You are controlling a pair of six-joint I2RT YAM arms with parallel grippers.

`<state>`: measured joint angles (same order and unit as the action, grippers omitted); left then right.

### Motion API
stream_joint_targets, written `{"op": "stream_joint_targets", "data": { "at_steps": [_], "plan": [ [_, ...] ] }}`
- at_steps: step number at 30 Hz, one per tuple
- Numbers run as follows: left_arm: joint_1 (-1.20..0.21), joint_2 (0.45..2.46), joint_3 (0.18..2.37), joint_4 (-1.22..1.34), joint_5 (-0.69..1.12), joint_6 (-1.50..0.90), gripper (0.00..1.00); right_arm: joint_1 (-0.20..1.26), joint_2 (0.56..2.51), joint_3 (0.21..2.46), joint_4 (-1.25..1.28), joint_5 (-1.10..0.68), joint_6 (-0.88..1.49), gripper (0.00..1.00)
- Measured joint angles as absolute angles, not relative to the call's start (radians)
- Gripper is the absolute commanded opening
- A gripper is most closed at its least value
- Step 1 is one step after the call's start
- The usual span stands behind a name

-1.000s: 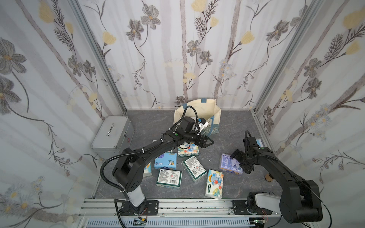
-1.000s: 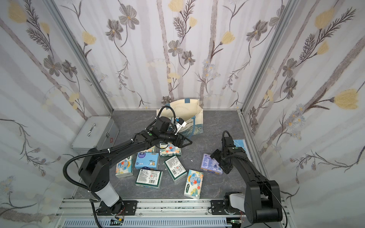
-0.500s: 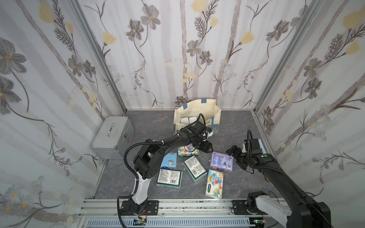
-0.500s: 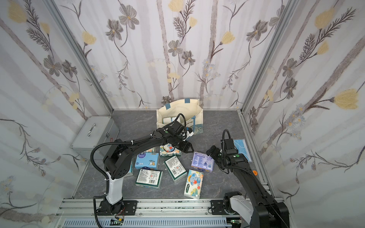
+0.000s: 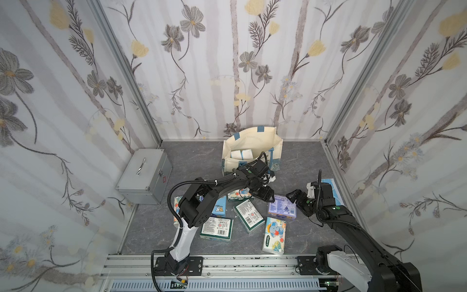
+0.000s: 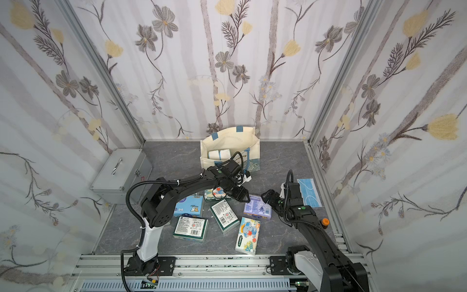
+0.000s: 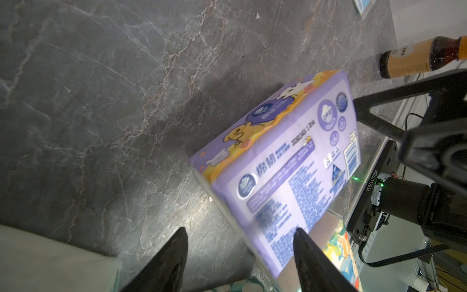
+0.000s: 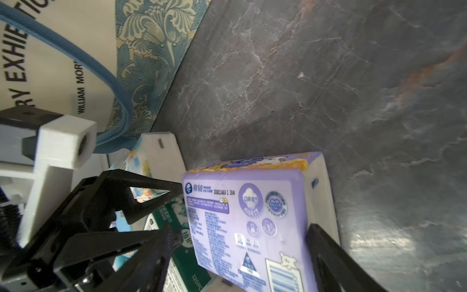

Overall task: Put tissues into the canvas bag
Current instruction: Adjust the pack of facial tissues at the center of the board.

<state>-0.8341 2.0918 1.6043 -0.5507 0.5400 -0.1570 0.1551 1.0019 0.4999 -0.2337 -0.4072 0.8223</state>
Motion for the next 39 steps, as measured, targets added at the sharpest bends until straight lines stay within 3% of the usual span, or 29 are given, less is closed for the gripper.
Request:
{"op": "stream_joint_targets", "data": {
  "at_steps": [6,11,13,27,39],
  "plan": [
    [-0.835,2.101,1.618,-0.568,0.53,-0.155,0.69,0.157,1.013,0.472,-0.058,-0.577,0.908,0.85],
    [-0.835,2.12,1.639,-0.598,0.52,-0.14,0.52,0.137,0.921,0.521,-0.138,-0.551,0.853,0.87],
    [-0.835,2.128,1.644,-0.608,0.52,-0.138,0.5,0.104,0.919,0.531,-0.176,-0.532,0.82,0.88],
    [-0.832,2.155,1.682,-0.644,0.43,-0.141,0.57,0.049,1.071,0.462,-0.216,-0.627,0.695,0.93],
    [-0.828,2.134,1.668,-0.625,0.545,-0.194,0.6,0.11,1.147,0.425,-0.111,-0.667,0.733,0.9]
  ]
}}
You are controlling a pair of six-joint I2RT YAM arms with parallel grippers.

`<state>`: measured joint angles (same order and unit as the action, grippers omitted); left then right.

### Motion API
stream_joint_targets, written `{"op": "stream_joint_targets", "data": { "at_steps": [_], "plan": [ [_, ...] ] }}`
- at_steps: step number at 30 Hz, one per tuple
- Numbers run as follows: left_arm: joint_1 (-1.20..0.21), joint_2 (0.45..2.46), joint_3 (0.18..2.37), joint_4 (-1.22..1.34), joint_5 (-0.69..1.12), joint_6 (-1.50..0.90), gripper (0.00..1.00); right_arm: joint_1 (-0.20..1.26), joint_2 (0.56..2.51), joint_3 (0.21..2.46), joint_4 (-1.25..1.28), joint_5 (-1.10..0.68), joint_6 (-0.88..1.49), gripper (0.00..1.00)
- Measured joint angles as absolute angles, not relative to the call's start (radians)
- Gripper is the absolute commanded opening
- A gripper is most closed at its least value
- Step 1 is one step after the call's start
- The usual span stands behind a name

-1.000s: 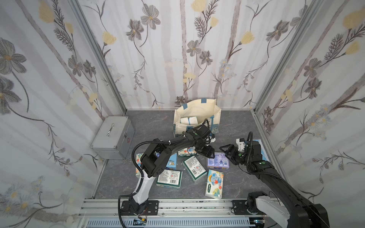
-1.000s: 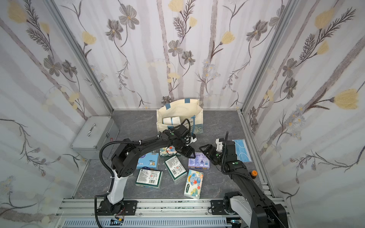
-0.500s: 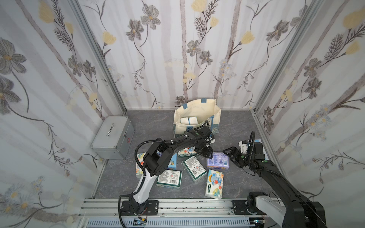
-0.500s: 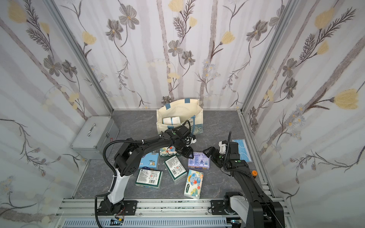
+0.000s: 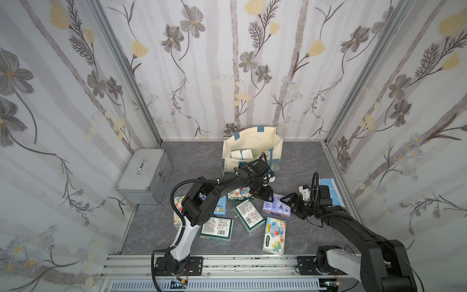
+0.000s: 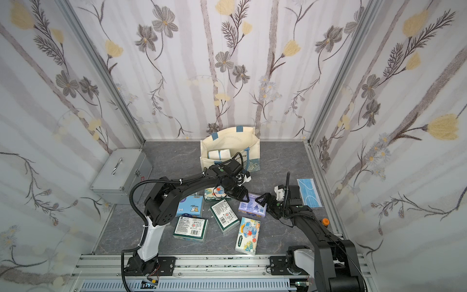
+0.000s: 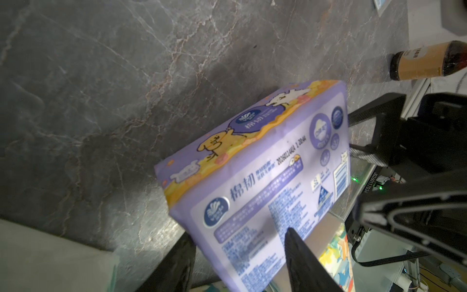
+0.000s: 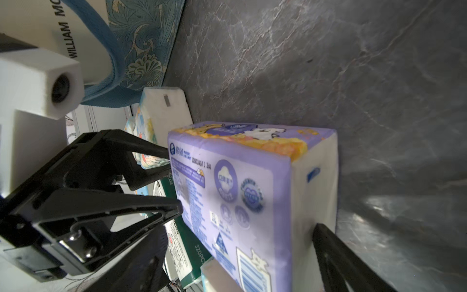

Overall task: Put tissues into the canvas bag
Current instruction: Adjust the pack of facial tissues at the center of the board, then pick up the pack of facial tissues from the center of the board.

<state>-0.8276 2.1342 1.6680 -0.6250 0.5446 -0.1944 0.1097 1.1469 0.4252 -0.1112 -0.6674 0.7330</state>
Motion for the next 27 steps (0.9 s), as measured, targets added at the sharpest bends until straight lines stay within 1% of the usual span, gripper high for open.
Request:
{"op": "stream_joint_targets", "data": {
  "at_steps": [2,4,8,13,21,27],
  "plan": [
    [-0.826,2.13,1.668,-0.627,0.535,-0.199,0.64,0.134,1.144,0.418,-0.096,-0.665,0.757,0.9],
    [-0.826,2.12,1.669,-0.635,0.521,-0.199,0.65,0.154,1.131,0.411,-0.093,-0.665,0.784,0.9],
    [-0.827,2.108,1.684,-0.659,0.486,-0.183,0.64,0.167,1.093,0.411,-0.102,-0.663,0.799,0.9],
    [-0.831,2.12,1.713,-0.707,0.445,-0.157,0.62,0.164,1.046,0.43,-0.155,-0.622,0.753,0.9],
    [-0.828,2.144,1.726,-0.758,0.402,-0.134,0.62,0.139,1.04,0.43,-0.205,-0.592,0.712,0.91],
    [-0.824,2.152,1.728,-0.757,0.415,-0.131,0.54,0.133,1.052,0.421,-0.2,-0.591,0.699,0.92]
  ]
}}
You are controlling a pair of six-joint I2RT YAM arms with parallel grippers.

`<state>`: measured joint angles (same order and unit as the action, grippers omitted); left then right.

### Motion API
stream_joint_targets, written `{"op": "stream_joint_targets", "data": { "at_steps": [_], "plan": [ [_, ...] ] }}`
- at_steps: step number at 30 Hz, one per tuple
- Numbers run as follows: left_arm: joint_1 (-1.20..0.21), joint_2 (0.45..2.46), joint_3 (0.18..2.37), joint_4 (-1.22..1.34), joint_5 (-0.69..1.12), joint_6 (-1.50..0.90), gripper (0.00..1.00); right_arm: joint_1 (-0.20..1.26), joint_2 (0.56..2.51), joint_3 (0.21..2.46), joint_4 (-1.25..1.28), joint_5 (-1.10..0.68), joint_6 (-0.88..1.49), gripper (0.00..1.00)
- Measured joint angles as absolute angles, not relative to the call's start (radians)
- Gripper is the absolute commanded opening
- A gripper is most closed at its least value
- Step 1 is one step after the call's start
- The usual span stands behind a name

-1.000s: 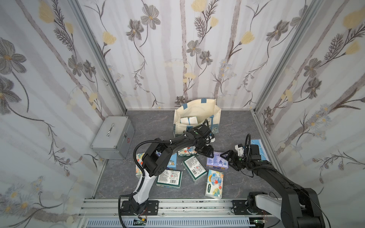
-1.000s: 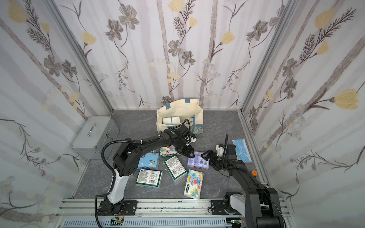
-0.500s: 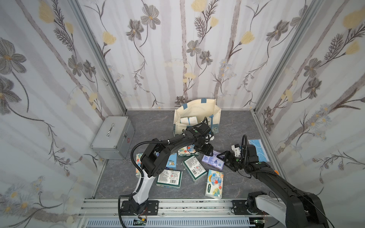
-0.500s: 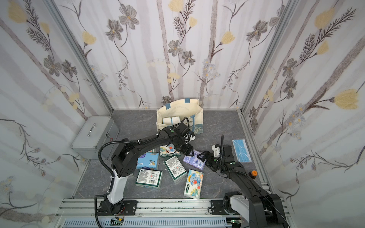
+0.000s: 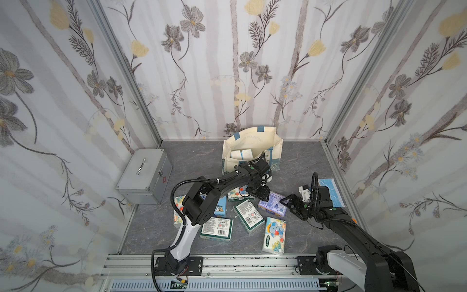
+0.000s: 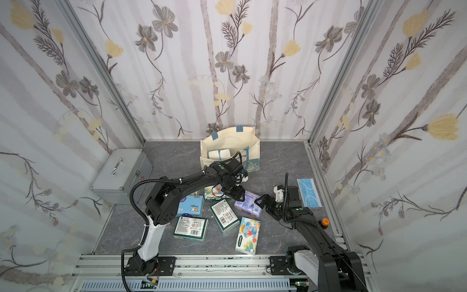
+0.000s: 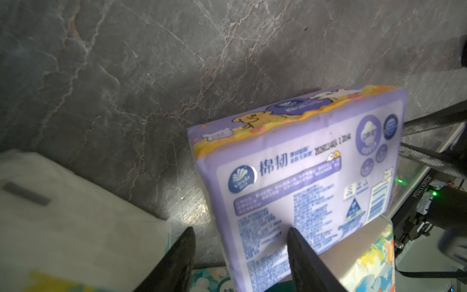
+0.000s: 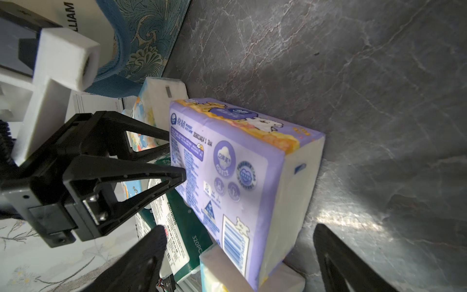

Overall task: Put tissues into the canvas bag
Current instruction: Pick up the pack of facial tissues from the center of the board.

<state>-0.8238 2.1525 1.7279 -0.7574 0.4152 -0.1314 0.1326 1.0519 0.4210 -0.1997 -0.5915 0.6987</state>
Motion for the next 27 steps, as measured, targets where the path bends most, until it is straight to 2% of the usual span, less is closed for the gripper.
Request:
{"op": "stream_joint_targets", "data": {
  "at_steps": [6,10,21,27],
  "plan": [
    [-0.826,2.165,1.711,-0.712,0.502,-0.15,0.4,0.122,1.082,0.38,-0.135,-0.596,0.703,0.94],
    [-0.822,2.188,1.723,-0.704,0.53,-0.158,0.34,0.085,1.114,0.34,-0.065,-0.603,0.706,0.94],
    [-0.791,2.234,1.763,-0.738,0.574,-0.154,0.31,0.07,1.236,0.297,0.184,-0.686,0.73,0.91],
    [-0.788,2.24,1.77,-0.743,0.585,-0.154,0.31,0.075,1.233,0.279,0.227,-0.698,0.751,0.84]
  ]
}}
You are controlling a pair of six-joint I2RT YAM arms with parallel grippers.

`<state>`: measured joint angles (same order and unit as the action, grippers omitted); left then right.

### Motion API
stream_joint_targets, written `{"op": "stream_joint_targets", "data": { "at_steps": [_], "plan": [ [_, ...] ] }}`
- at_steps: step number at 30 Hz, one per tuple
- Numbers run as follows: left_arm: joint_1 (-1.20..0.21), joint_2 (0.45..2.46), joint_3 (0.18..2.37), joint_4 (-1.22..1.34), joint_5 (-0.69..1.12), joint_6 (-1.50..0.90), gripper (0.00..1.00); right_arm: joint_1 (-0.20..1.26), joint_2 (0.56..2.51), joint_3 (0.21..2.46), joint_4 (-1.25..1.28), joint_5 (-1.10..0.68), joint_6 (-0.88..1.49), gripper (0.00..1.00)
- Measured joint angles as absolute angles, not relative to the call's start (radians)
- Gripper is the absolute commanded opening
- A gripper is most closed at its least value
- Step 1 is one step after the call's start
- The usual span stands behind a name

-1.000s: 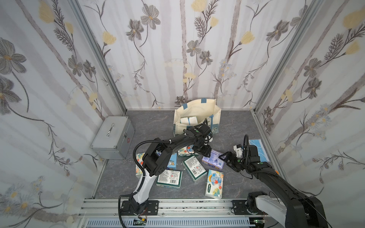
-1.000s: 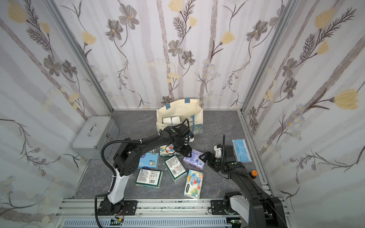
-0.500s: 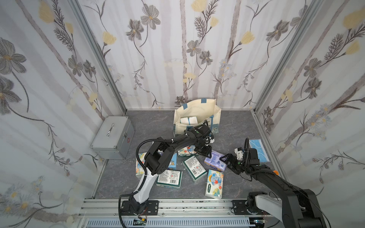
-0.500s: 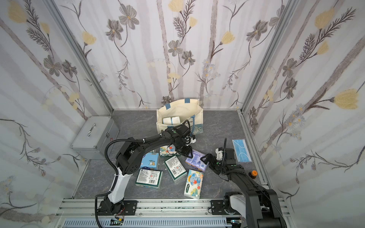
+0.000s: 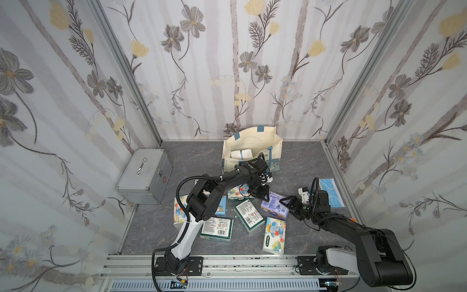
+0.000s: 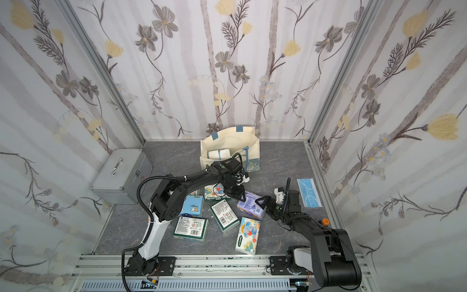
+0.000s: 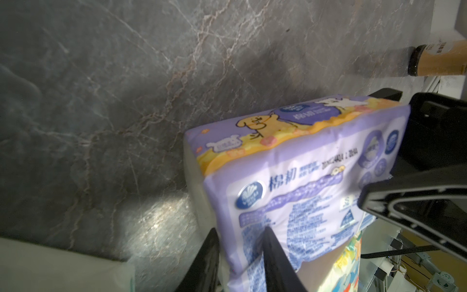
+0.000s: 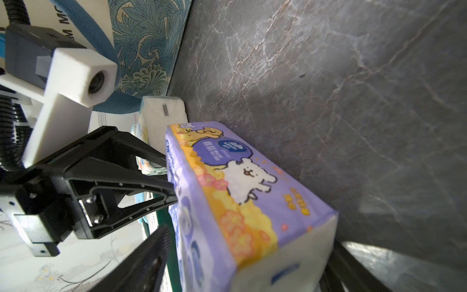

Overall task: Put tissues into the canvas bag
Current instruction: Pick up the pack of facial tissues from the center of the board.

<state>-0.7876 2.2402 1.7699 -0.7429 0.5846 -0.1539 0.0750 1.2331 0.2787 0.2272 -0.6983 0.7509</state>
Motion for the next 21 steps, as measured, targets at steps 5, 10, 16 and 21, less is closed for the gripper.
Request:
{"op": "stream_joint_targets", "data": {
  "at_steps": [5,10,16,21],
  "plan": [
    [-0.786,2.241,1.77,-0.744,0.587,-0.154,0.31,0.096,1.22,0.278,0.23,-0.697,0.751,0.79],
    [-0.785,2.237,1.767,-0.745,0.586,-0.154,0.31,0.127,1.222,0.271,0.272,-0.704,0.769,0.72],
    [-0.782,2.202,1.74,-0.74,0.549,-0.162,0.4,0.138,1.151,0.271,0.278,-0.706,0.785,0.62],
    [-0.783,2.159,1.708,-0.725,0.541,-0.17,0.56,0.138,1.029,0.322,0.169,-0.68,0.749,0.53]
  ]
}}
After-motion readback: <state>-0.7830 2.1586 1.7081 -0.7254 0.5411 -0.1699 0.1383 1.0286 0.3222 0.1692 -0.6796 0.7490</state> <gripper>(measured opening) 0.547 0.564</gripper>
